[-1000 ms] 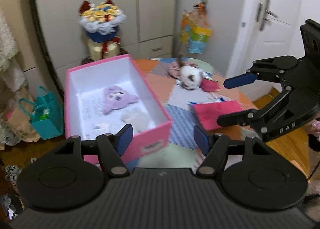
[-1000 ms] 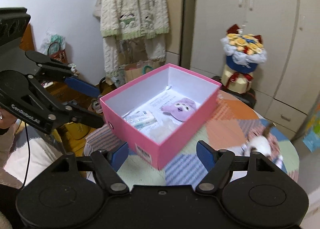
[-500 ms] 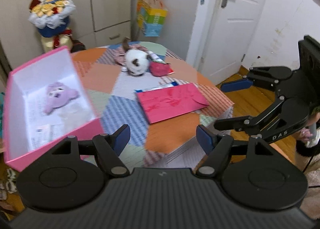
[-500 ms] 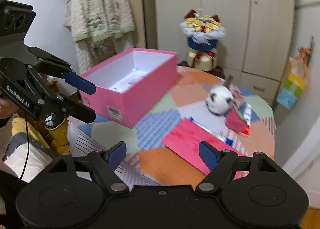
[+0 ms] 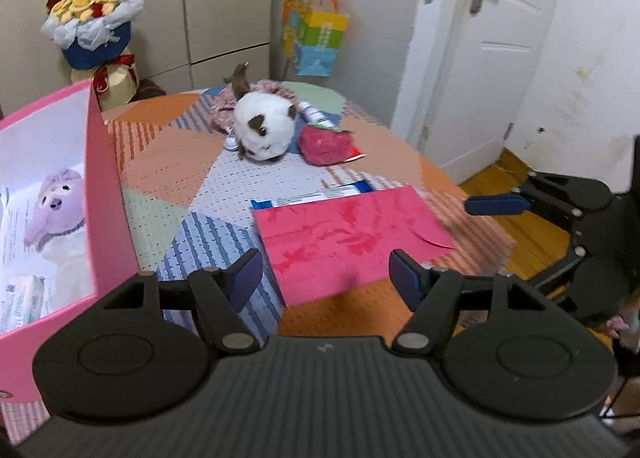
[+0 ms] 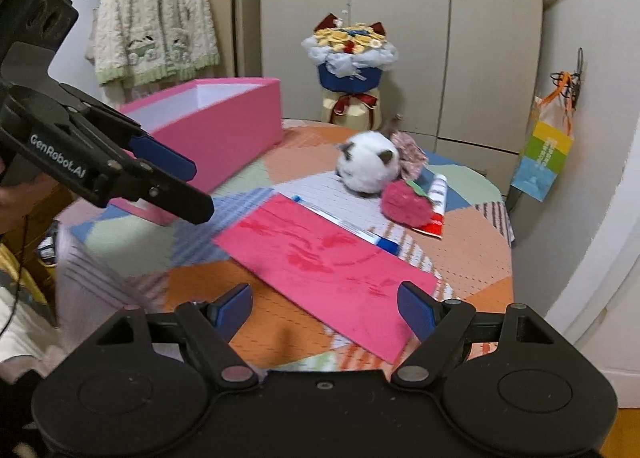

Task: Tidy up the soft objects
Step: 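Move the left gripper back to the pink envelope on the table, then grasp the pink envelope edge with the left gripper and lift it toward the box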

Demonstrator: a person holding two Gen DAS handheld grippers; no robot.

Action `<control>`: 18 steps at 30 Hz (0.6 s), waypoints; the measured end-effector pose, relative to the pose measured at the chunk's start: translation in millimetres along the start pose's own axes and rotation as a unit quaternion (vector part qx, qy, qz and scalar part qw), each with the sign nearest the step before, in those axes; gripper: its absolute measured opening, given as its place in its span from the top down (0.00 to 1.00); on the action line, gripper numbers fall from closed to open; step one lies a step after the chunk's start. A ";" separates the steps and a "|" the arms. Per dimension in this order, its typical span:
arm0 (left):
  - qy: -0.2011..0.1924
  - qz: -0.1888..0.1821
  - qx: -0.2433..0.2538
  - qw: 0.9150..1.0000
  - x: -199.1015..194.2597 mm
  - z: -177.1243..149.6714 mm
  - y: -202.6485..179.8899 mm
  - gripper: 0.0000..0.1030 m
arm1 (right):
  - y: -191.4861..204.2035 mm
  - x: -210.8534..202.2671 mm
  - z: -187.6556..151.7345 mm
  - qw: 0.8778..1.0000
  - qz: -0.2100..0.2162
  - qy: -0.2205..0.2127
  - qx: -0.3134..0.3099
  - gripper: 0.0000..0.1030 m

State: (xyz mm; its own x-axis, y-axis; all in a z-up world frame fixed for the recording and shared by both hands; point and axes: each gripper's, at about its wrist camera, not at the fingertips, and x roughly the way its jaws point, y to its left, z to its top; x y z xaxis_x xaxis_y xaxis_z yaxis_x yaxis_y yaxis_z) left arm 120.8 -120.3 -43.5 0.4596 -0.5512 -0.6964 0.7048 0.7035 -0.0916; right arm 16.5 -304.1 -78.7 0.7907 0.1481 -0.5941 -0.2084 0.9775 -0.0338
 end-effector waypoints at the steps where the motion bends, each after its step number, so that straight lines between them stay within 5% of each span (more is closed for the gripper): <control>1: 0.003 0.001 -0.007 1.000 8.0 -0.1 2.4 0.34 | -2.3 6.8 -3.5 1.000 -0.006 0.002 -0.002 0.19; 10: 0.009 0.014 -0.081 0.997 51.2 0.3 30.3 0.34 | -13.0 33.8 -19.6 0.999 -0.027 0.009 -0.046 0.14; 18: -0.003 0.016 -0.093 0.996 67.5 -6.5 30.5 0.46 | -32.6 48.7 -24.5 1.000 0.008 0.009 0.018 0.11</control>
State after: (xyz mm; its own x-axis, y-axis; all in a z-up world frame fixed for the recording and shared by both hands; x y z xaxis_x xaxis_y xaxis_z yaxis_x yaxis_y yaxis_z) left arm 169.8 -133.2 -97.9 0.4832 -0.5300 -0.6968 0.5776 0.7911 -0.2012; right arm 47.7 -332.5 -126.2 0.7768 0.1611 -0.6088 -0.1999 0.9798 0.0042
